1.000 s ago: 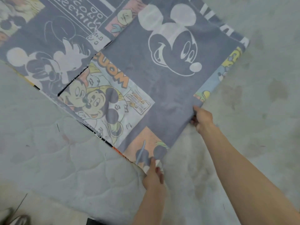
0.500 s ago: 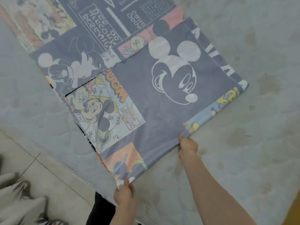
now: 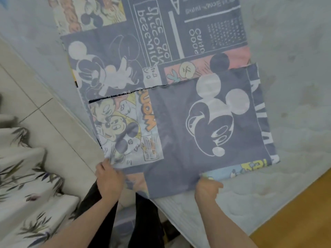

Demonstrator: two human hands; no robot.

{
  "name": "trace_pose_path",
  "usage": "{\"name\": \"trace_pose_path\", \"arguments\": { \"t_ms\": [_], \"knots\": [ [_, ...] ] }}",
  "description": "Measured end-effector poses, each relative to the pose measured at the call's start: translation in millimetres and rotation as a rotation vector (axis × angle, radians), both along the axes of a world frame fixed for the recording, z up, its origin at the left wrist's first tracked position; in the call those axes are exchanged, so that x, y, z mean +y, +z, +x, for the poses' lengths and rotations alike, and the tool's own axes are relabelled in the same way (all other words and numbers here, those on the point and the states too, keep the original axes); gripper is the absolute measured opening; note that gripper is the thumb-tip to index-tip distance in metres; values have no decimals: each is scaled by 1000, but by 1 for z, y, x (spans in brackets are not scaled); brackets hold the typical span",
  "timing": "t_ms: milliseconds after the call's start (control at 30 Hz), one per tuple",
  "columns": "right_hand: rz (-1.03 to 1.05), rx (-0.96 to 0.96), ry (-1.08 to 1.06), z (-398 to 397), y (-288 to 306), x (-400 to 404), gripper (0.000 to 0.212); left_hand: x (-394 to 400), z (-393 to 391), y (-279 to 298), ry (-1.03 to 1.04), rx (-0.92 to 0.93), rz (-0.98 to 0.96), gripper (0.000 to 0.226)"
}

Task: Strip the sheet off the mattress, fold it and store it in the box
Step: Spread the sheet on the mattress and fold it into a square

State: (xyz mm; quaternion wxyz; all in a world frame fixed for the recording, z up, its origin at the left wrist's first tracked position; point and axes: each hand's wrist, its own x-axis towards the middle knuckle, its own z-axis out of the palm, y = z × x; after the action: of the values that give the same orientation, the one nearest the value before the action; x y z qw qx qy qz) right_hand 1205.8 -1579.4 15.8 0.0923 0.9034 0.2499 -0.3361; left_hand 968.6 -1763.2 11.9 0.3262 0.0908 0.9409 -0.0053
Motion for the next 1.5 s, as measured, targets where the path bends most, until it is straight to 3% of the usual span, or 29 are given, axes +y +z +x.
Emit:
{"name": "trace_pose_path", "arguments": {
  "t_ms": [67,133,233,333,433,600,733,867,967,1133,1200,1300,1367,1433,1500],
  "knots": [
    [193,-33,364,-22,-3,58,31,37,-39,-8,-293,119,180,53],
    [277,34,825,-49,-10,122,25,75,-83,-23,-416,202,317,61],
    [323,15,1437,-94,-22,219,42,116,-146,-44,-487,158,278,90],
    [320,-67,1712,-138,-33,295,65,138,-197,-58,-502,73,132,116],
    [177,-139,1852,-169,-47,334,68,147,-225,-58,-565,77,24,114],
    [133,-340,1915,-176,-51,369,40,169,-254,-51,-547,-116,42,55],
    [-18,-411,2026,-179,-44,377,30,166,-276,-54,-775,-259,-100,29],
    [-166,-281,1942,-184,-31,382,38,167,-287,-61,-893,-275,-86,28],
    [-362,-311,1841,-199,-23,381,49,162,-293,-59,-922,-285,-95,29],
    [-523,-457,1872,-203,-9,396,30,151,-289,-44,-963,-237,23,16],
    [-711,-268,1692,-205,10,410,20,150,-299,-26,-928,-374,28,18],
    [-1027,-125,1441,-229,64,448,45,157,-336,18,-931,-543,26,18],
    [-983,-224,1506,-261,100,481,59,169,-376,56,-939,-567,82,21],
    [-782,-314,1556,-301,128,513,43,197,-430,85,-936,-493,168,27],
    [-439,-395,1631,-350,145,538,22,240,-494,96,-956,-360,242,33]
  ]
}}
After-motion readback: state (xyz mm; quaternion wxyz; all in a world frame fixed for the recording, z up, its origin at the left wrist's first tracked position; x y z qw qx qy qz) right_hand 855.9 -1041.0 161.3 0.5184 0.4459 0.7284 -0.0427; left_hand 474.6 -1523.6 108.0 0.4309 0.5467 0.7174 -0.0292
